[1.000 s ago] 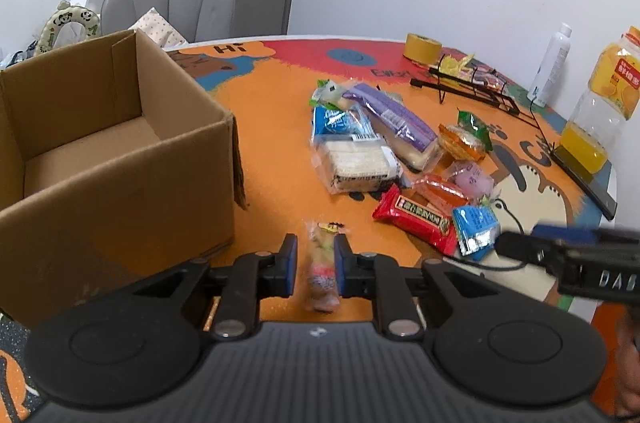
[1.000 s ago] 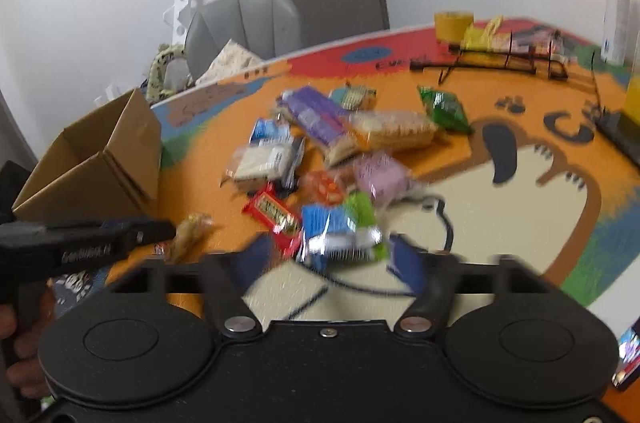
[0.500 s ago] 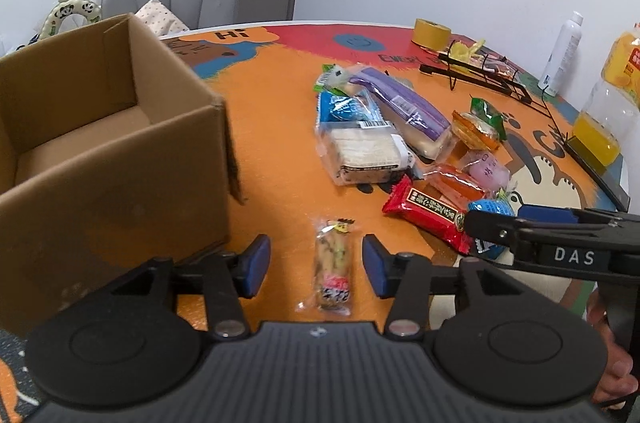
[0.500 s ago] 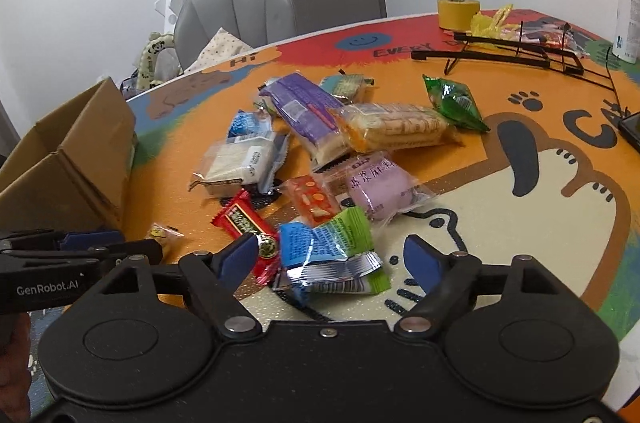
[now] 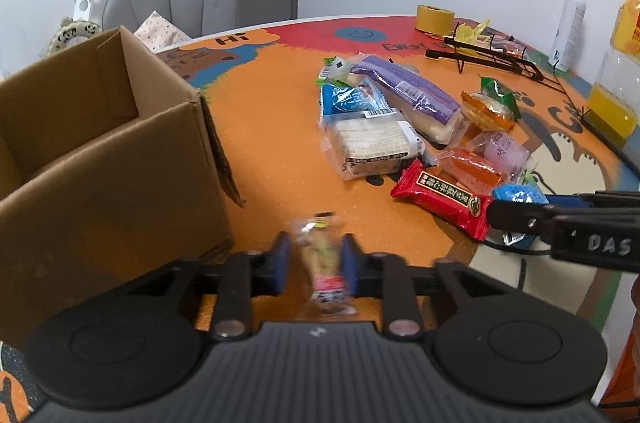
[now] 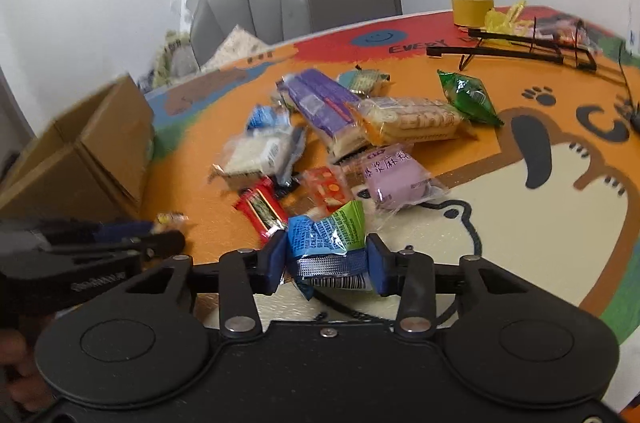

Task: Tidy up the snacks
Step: 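Carry the snack stick and blue-green candy in both grippers over the cardboard box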

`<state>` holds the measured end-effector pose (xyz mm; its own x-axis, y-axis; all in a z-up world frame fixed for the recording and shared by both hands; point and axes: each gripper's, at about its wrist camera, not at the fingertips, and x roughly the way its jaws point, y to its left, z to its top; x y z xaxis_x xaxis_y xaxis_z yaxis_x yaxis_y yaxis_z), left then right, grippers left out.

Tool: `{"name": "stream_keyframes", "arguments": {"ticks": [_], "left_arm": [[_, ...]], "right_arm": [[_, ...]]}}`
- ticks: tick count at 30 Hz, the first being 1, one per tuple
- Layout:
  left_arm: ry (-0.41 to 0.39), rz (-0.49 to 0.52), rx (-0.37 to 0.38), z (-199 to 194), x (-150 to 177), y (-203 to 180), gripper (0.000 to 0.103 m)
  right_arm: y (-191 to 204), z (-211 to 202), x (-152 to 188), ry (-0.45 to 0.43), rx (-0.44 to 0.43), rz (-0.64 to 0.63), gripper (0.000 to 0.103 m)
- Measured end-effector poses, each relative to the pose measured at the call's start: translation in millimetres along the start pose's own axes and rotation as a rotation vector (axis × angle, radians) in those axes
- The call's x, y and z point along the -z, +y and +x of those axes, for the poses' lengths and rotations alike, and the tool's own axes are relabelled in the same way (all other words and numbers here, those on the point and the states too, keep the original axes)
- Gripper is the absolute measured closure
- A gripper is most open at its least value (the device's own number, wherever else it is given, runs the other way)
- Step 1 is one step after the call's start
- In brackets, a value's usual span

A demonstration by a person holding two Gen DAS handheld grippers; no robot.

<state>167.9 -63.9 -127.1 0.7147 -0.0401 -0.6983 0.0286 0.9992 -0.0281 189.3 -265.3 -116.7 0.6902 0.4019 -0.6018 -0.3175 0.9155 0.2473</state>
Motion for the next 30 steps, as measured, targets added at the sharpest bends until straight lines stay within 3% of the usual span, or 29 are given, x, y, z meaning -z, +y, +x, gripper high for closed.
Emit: {"name": "stream_keyframes", "arguments": {"ticks": [9, 19, 30], "left_arm": [[-0.021, -0.023, 0.026, -19.4, -1.0, 5.2, 0.085], [-0.098, -0.023, 0.025, -66.4, -22.2, 15.4, 0.085], [-0.190, -0.040, -0.039, -106.6, -37.9, 38.1, 0.085]], "right_arm": [[11.5, -13.4, -6.5, -0.016, -0.004, -0.012, 0.064], [46.5, -24.9, -31.6, -0.042, -0.045, -0.066, 0.064], [91.6, -36.3, -56.2, -0.068, -0.130, -0.133, 0.064]]}}
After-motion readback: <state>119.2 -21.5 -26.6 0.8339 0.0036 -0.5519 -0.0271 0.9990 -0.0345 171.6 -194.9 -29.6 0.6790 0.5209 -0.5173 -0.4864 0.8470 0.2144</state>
